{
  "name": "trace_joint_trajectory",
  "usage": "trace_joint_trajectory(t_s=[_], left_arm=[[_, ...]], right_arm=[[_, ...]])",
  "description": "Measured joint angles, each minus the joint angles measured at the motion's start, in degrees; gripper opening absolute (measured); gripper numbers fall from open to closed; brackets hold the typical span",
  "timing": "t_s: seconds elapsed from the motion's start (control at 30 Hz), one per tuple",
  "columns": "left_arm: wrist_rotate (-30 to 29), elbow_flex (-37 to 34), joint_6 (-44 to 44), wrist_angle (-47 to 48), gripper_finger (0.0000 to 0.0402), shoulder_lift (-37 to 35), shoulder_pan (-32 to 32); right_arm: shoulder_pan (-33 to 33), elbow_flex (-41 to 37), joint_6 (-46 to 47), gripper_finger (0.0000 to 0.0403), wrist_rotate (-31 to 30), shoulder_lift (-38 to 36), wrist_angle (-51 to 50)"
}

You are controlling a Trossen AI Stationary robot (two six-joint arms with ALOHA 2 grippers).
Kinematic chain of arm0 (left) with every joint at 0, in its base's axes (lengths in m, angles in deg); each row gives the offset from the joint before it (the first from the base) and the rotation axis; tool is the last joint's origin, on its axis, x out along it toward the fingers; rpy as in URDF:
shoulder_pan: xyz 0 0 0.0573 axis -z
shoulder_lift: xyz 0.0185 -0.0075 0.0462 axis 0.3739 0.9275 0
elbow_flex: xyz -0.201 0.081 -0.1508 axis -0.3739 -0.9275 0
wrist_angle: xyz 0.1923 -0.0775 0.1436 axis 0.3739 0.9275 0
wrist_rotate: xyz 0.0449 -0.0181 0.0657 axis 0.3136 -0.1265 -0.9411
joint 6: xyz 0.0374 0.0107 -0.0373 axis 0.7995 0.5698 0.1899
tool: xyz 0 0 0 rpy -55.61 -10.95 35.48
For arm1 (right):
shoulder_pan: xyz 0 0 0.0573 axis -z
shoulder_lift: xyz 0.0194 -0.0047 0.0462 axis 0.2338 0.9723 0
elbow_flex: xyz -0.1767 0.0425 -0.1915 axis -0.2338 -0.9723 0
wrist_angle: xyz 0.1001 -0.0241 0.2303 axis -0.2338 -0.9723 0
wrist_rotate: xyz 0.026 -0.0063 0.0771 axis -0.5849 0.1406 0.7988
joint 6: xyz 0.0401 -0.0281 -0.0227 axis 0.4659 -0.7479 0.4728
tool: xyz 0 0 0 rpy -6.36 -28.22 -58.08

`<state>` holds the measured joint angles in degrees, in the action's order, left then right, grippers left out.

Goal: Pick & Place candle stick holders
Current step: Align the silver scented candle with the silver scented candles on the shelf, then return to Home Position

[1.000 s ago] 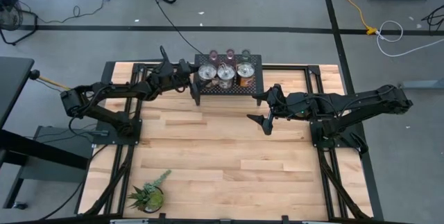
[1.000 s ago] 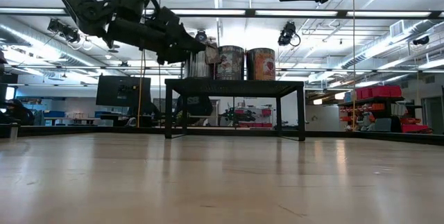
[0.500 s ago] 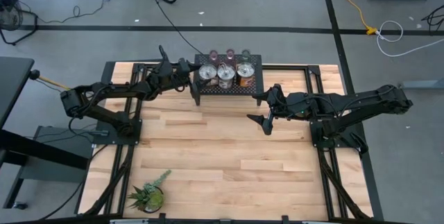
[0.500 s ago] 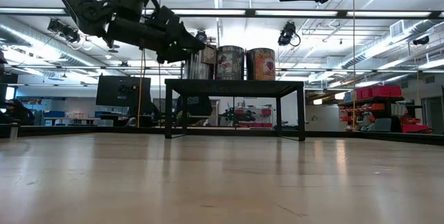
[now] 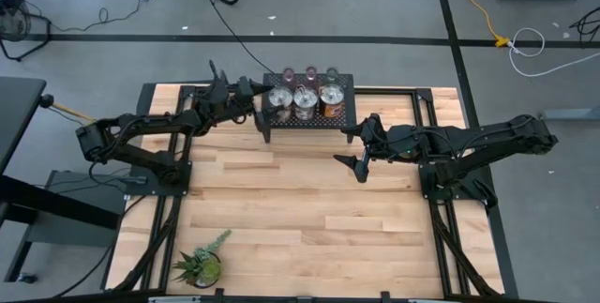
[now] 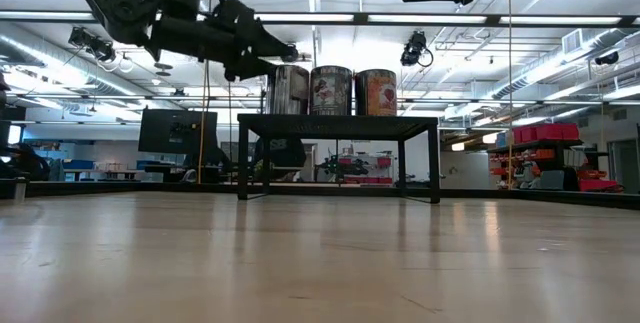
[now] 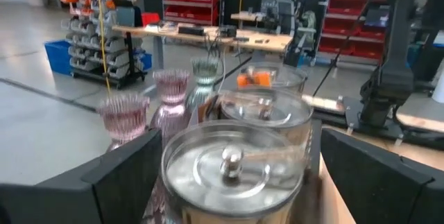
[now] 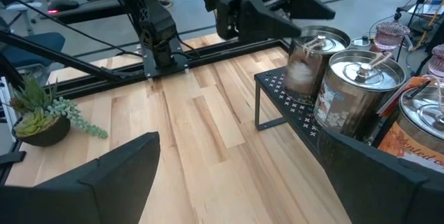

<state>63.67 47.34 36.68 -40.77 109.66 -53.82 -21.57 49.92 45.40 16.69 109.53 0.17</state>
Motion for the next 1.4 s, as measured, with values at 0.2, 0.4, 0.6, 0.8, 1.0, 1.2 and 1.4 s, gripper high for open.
trace_joint_trajectory(t_s=[0.2, 0.4, 0.6, 0.8, 1.0, 1.2, 1.4], left_arm=[[2.69, 0.02, -2.18, 0.02, 0.0391, -3.57, 0.0], [18.59, 0.04, -6.4, 4.72, 0.0391, -8.21, 0.17], [14.49, 0.04, -0.41, 16.07, 0.0388, -14.16, 9.04], [7.49, 0.04, 4.06, 19.24, 0.0386, -17.92, 22.12], [-5.35, 0.04, 9.65, 27.89, 0.0386, -18.66, 29.59], [-9.72, 0.0, 6.43, 29.24, 0.0385, -17.7, 32.09], [-5.87, 0.02, 5.0, 29.05, 0.0385, -17.87, 33.55]], right_arm=[[0.02, 0.0, 0.0, 0.0389, 0.0, 0.0, 0.0], [0.01, 0.0, 0.0, 0.0389, 0.0, 0.0, 0.01], [0.02, 0.0, 0.0, 0.0389, 0.0, 0.0, 0.01], [0.02, 0.0, 0.0, 0.0389, 0.0, 0.0, 0.02], [0.01, 0.0, 0.0, 0.0389, 0.01, 0.0, 0.01], [0.33, -0.75, 0.0, 0.0389, -0.02, -0.73, 0.83], [0.4, -13.66, 0.0, 0.0389, 0.04, -8.47, 17.88]])
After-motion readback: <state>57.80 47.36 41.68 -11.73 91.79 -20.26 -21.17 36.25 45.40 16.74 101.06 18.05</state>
